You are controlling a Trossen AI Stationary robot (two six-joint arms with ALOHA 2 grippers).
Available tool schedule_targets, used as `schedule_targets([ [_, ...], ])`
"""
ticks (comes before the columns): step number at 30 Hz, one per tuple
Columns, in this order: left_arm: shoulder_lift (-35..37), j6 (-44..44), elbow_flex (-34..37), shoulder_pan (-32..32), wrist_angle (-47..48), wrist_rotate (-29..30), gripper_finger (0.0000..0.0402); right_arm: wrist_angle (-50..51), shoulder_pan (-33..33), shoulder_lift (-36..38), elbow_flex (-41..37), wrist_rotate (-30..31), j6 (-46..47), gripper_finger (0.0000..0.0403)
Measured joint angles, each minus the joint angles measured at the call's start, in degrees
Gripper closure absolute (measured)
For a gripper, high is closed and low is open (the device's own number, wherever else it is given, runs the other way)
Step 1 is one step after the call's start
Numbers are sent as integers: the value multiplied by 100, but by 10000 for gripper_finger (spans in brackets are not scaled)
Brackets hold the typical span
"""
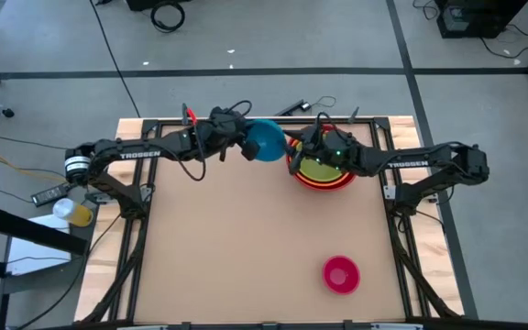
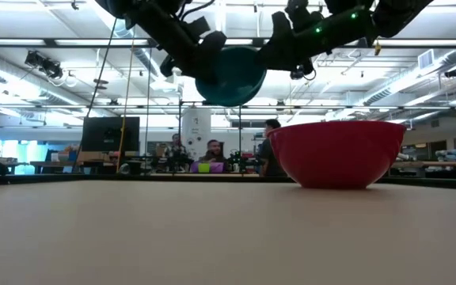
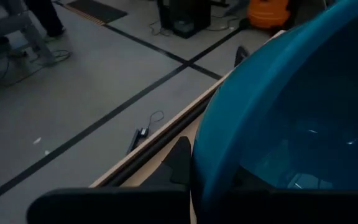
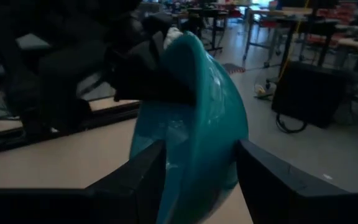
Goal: Nest bowls inside each other
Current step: Stack the blue bowl on top of the green bowl
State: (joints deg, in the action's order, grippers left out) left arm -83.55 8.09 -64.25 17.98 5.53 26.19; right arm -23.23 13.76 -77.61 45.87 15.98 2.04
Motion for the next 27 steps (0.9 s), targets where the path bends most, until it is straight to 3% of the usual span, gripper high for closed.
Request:
schedule_targets([
  [5, -9, 9, 0, -39, -216, -331, 386, 31, -18, 4, 2, 366, 410, 231],
  [10, -9, 345, 2, -69, -198, -340, 370, 90, 64, 7, 10, 378, 495, 346],
  [16, -9, 548, 9, -74, -146, -997, 299, 510, 99, 23, 4, 590, 1061, 359],
  [19, -9, 719, 5, -90, -148, -1277, 256, 1047, 178, 166, 2, 641, 1513, 379],
  [27, 242, 849, -22, -100, 109, -1885, 169, 2721, 523, 973, -5, 958, 2616, 383],
])
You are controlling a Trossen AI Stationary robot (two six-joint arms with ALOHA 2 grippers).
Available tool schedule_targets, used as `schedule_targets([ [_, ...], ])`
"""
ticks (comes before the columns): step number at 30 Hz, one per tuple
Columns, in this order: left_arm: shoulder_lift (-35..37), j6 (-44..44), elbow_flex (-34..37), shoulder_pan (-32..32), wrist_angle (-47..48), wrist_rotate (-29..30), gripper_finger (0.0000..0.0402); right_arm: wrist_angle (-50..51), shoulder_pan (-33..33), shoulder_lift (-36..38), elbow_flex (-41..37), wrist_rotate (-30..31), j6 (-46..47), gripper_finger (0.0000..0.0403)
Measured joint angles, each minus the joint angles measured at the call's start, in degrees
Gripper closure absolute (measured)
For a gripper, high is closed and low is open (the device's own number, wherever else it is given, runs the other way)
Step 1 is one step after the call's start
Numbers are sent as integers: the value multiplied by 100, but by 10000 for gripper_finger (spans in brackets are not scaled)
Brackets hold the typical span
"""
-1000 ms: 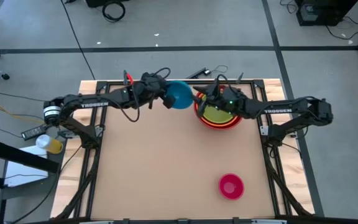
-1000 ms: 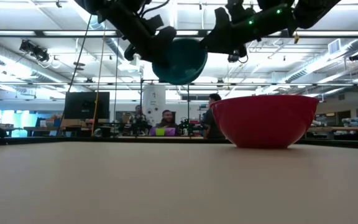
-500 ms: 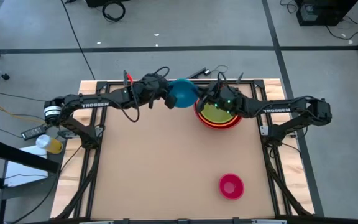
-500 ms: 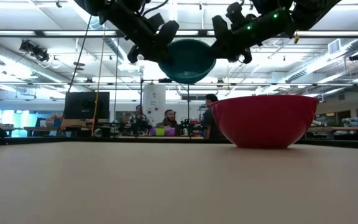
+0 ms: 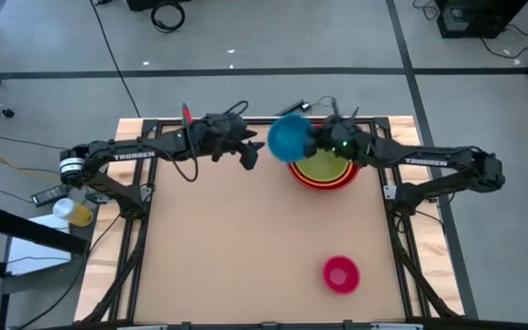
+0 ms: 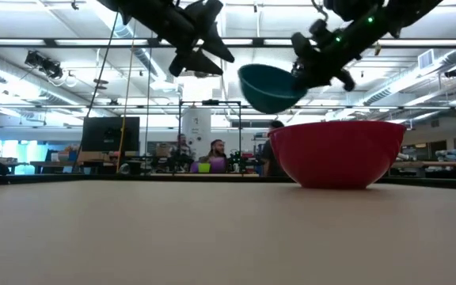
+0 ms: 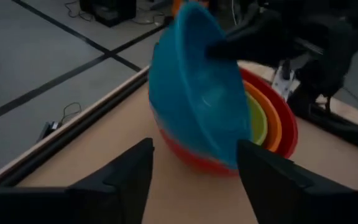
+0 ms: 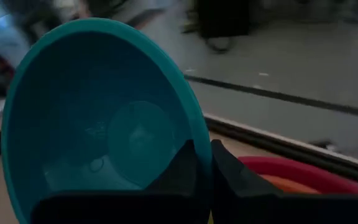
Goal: Nest bowls inside each other
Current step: Stack the blue bowl on top of the green bowl, then stack the pink bowl on top of the blue bowl
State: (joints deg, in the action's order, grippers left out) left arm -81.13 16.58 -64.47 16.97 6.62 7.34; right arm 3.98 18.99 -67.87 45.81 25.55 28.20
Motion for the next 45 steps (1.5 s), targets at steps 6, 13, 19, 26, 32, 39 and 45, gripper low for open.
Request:
schedule_targets([
  [6, -8, 38, 17, -2, 45, 23, 147, 1258, 345, 562, 3, -285, 695, 383],
  [13, -9, 63, 17, 5, 65, -179, 146, 3095, 831, 1001, 5, -1170, 1108, 383],
  [19, -13, 84, 17, 6, 60, -252, 146, 3718, 1094, 859, 5, -1433, 1077, 374],
  [26, -15, 290, 17, 6, 52, -250, 146, 3548, 1382, 686, 5, -1673, 1047, 239],
  [32, -17, 471, 20, 0, 99, -244, 146, 3437, 1462, 823, 7, -2175, 989, 168],
  [39, -304, 896, 20, -58, 105, -234, 146, 3441, 409, 797, 7, -3061, 195, 182],
  [45, -406, 1350, 22, -389, 72, -173, 150, 3492, -1039, 804, 7, -3566, 635, 200],
])
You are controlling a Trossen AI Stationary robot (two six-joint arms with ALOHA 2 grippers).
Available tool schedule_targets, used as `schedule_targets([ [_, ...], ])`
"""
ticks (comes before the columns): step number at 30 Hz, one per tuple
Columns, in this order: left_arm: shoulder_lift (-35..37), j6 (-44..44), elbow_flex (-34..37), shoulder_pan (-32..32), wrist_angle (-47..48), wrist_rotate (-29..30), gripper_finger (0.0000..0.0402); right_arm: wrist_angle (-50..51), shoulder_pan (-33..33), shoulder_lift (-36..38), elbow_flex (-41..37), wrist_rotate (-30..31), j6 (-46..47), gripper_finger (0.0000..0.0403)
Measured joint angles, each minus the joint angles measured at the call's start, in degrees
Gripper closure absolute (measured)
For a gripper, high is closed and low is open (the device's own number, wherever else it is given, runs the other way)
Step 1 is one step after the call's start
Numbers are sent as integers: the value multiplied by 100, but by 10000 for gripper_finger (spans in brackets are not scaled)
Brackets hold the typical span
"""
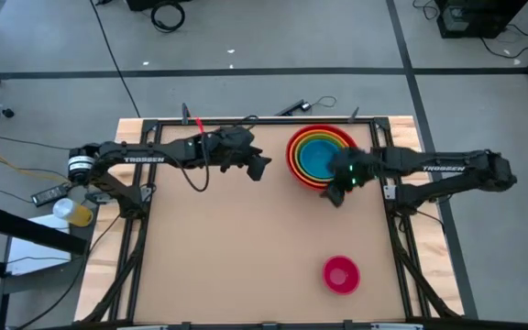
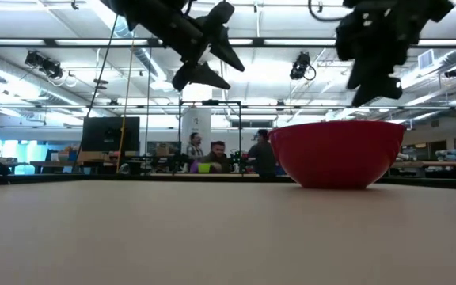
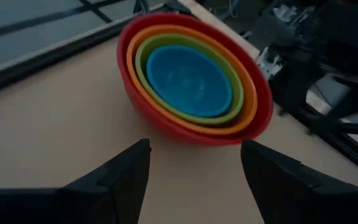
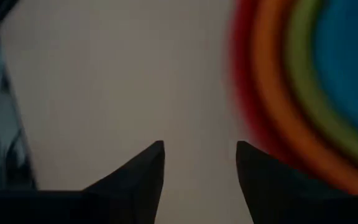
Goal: Nest bowls inside each other
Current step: Stack the pink bowl on top of the blue bowl
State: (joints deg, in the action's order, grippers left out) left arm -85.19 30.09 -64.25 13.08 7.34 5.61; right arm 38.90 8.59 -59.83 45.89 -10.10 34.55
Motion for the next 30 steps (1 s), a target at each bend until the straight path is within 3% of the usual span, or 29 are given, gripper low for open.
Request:
schedule_targets([
  [7, 2, 254, 2, -367, -50, 493, 168, 877, -1751, 0, 0, 303, 476, 206],
  [14, -106, 629, 2, -881, -510, 1256, 180, 1732, -2847, 0, -2, 386, 1578, 205],
  [20, -434, 659, -2, -1079, -1080, 1319, 188, 1078, -3656, -177, -2, 456, 2348, 203],
  [25, -487, 662, -2, -1185, -984, 1218, 191, 636, -4346, -819, -2, 777, 2555, 203],
  [30, -487, 544, -2, -1207, -934, 1210, 192, 604, -4614, -1609, -2, 906, 2405, 203],
])
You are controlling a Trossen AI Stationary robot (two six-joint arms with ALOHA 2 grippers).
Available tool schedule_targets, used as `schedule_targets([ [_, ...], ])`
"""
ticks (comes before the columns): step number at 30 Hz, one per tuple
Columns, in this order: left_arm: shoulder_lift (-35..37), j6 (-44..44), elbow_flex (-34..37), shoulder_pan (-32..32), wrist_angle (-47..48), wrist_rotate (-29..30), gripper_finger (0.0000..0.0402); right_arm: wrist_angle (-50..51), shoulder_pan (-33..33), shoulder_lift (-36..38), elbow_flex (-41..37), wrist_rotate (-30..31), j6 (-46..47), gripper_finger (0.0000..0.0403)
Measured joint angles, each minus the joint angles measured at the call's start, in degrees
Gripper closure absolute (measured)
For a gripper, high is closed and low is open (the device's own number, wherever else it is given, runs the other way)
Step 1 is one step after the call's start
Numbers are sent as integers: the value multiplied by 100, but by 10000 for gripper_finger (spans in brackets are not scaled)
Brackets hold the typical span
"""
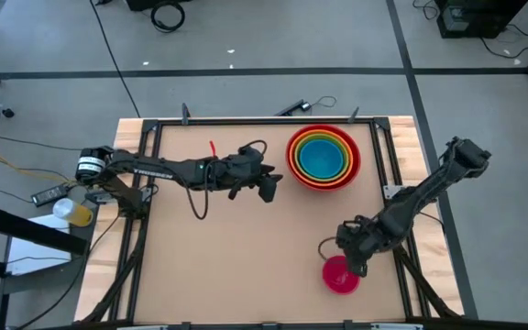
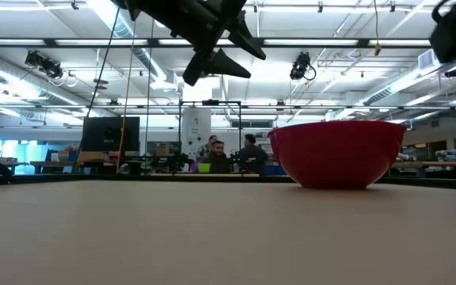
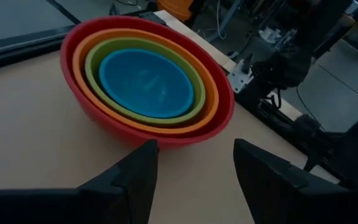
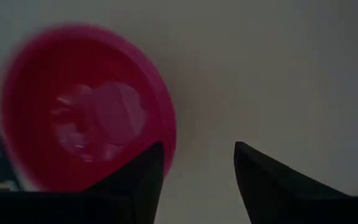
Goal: Nest bowls inside each other
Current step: Stack the pink bowl on top of the blue bowl
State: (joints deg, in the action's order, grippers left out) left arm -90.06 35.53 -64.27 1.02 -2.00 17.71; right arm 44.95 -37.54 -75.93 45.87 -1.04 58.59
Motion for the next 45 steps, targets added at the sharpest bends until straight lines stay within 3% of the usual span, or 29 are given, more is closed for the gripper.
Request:
schedule_targets([
  [11, 56, -38, 0, 48, -2, -155, 192, -1055, 51, -932, 0, -549, -217, 218],
  [13, 85, -99, 2, 78, 32, -218, 192, -1056, 166, -969, 0, -519, -275, 250],
  [17, 375, -229, 2, 103, 41, -334, 192, -1022, 497, -818, 0, -683, -543, 370],
  [18, 499, -363, 2, 103, 34, -393, 192, -1056, 585, -721, -2, -707, -576, 381],
  [23, 1235, -1032, 2, 158, 271, -461, 192, -1200, 1206, 27, -2, -295, -620, 377],
  [30, 1758, -1373, 0, 635, 742, -450, 192, -1147, 2615, 1241, 0, 1442, -724, 382],
  [32, 1779, -1380, 1, 761, 862, -522, 192, -1144, 3200, 1441, 0, 1638, -784, 380],
  [39, 1768, -1394, 2, 975, 866, -948, 192, -1083, 4836, 1331, 0, 1903, -1035, 373],
  [43, 1768, -1431, 2, 1227, 1073, -1796, 192, -988, 5423, 1036, 0, 2042, -1067, 364],
  [45, 1764, -1431, 2, 1334, 1258, -1933, 192, -901, 5667, 908, 0, 2033, -1000, 353],
])
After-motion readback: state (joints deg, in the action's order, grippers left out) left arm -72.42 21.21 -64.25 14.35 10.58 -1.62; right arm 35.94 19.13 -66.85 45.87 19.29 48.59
